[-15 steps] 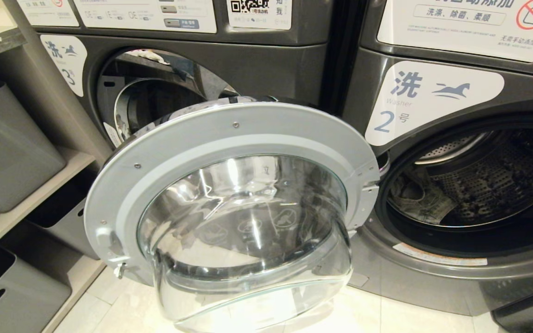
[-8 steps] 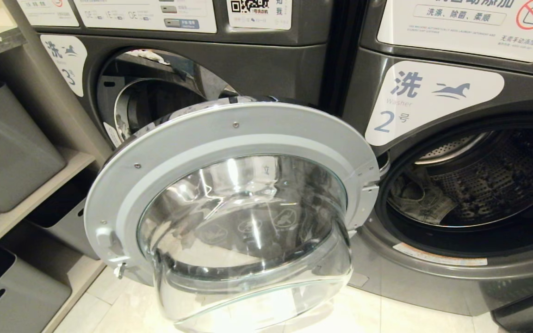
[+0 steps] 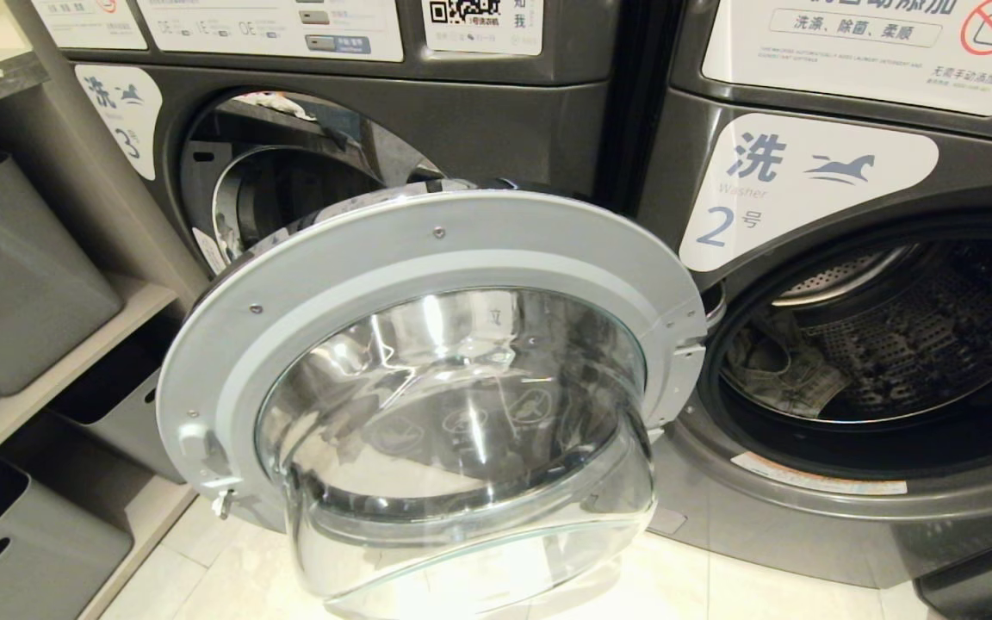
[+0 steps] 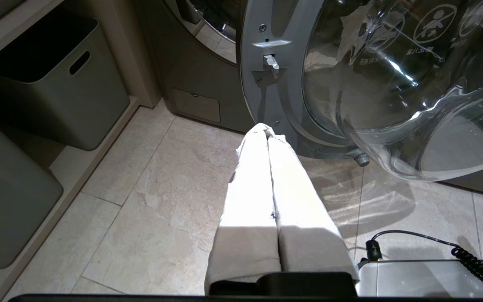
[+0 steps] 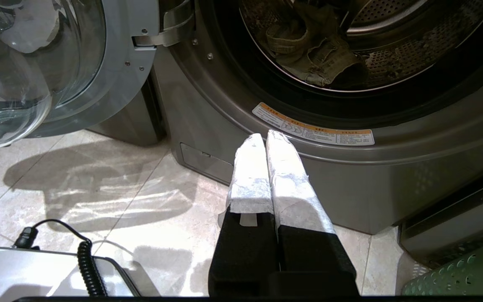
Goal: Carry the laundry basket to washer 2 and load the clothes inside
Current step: Close the washing machine door with the left hand
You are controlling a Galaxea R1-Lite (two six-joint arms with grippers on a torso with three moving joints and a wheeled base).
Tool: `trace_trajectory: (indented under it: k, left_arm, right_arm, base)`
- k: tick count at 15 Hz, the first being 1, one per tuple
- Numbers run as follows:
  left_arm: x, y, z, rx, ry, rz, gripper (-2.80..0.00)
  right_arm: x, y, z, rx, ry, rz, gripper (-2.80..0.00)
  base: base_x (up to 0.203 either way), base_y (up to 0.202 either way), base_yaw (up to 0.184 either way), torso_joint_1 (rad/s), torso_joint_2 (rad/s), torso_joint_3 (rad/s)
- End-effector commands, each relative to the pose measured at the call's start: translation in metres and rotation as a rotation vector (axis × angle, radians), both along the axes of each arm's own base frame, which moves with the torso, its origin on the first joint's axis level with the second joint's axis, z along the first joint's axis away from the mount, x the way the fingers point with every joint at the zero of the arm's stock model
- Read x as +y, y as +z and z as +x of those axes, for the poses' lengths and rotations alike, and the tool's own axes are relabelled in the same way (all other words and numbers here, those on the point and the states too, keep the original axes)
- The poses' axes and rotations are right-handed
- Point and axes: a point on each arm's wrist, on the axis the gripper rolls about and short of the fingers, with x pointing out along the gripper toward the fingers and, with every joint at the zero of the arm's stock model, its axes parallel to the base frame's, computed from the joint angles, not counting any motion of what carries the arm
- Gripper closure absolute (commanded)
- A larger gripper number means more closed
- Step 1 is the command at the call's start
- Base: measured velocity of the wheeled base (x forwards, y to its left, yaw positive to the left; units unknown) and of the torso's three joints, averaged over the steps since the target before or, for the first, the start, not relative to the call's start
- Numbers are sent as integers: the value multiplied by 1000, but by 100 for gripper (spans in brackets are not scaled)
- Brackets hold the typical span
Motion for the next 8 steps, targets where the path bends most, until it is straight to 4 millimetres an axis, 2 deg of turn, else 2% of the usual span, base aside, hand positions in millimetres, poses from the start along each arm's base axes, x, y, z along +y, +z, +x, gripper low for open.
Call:
trace_trajectory:
  k: [1,8]
  left_arm:
    - [0,0,0,1,1,0,0]
    - [0,0,0,1,1,-2,0]
  right_arm:
    - [0,0,0,2,1,-1,0]
    - [0,0,0,4,-1,-1,0]
  base:
    - [0,0,0,0,0,0]
    - [0,0,0,0,0,0]
